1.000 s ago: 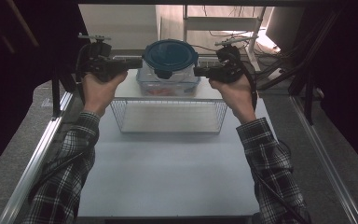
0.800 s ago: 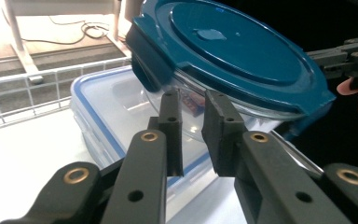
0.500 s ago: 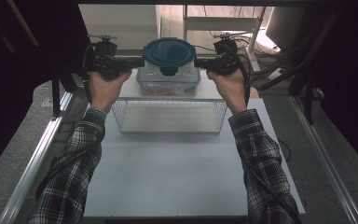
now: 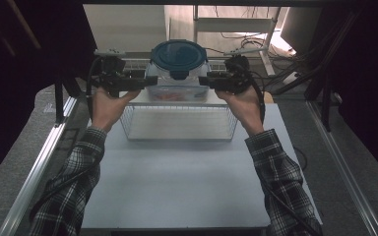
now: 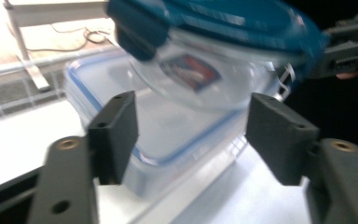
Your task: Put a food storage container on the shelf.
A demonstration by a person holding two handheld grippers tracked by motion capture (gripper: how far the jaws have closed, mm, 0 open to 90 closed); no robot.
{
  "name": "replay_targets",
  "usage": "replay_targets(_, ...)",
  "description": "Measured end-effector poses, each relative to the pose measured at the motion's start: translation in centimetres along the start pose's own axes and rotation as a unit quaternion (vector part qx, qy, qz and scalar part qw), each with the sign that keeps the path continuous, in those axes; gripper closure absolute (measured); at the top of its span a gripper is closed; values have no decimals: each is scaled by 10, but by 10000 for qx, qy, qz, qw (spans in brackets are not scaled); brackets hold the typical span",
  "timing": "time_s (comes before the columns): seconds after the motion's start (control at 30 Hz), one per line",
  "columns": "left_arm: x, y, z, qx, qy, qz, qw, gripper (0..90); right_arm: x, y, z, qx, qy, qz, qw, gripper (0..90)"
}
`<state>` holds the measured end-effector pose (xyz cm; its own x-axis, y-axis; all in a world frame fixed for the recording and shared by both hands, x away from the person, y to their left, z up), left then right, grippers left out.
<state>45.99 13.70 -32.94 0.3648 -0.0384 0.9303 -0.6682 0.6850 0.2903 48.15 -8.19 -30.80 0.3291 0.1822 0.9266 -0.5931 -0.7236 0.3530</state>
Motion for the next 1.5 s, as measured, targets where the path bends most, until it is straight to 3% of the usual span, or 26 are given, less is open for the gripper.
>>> replay_targets(0.17,-21,0,9,-170,-17,-104,9998,243,-20,3,-6,32,166,-66,9998,374)
replay_targets(0.4,-53,2,20,-194,-65,-302,9993,206,-45,10,-15,95,350,-129,9993,220)
replay_targets(0.67,-85,3,36,-330,-102,-434,9985,134,-70,16,-18,181,322,-154,9992,136)
replay_targets(0.9,-120,6,46,-400,-88,-522,9978,105,-102,16,-22,210,468,-308,9982,60)
replay_targets(1.1,-161,15,52,-326,-111,-601,9976,72,-139,21,-25,179,622,-370,9972,17)
replay_targets(1.3,-219,23,49,-56,-59,-734,9973,50,-194,26,-27,237,613,-602,9960,13)
replay_targets(1.4,-242,26,46,87,-237,-858,9960,49,-217,25,-25,189,608,-726,9953,15)
replay_targets(1.5,-255,26,46,137,-302,-853,9958,50,-237,24,-25,172,527,-781,9954,15)
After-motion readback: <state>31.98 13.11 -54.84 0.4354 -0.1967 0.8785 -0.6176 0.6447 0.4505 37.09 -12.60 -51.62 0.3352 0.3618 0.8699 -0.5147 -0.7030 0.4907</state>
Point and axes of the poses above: each handheld gripper's, and its own axes: y roughly backward along the jaws, x roughly out of its top, z roughly to its right, the point moved 8 cm from there along -y, roughly forward along the jaws, and after that the axes turned 7 degrees about z, right-handed, at the moved point
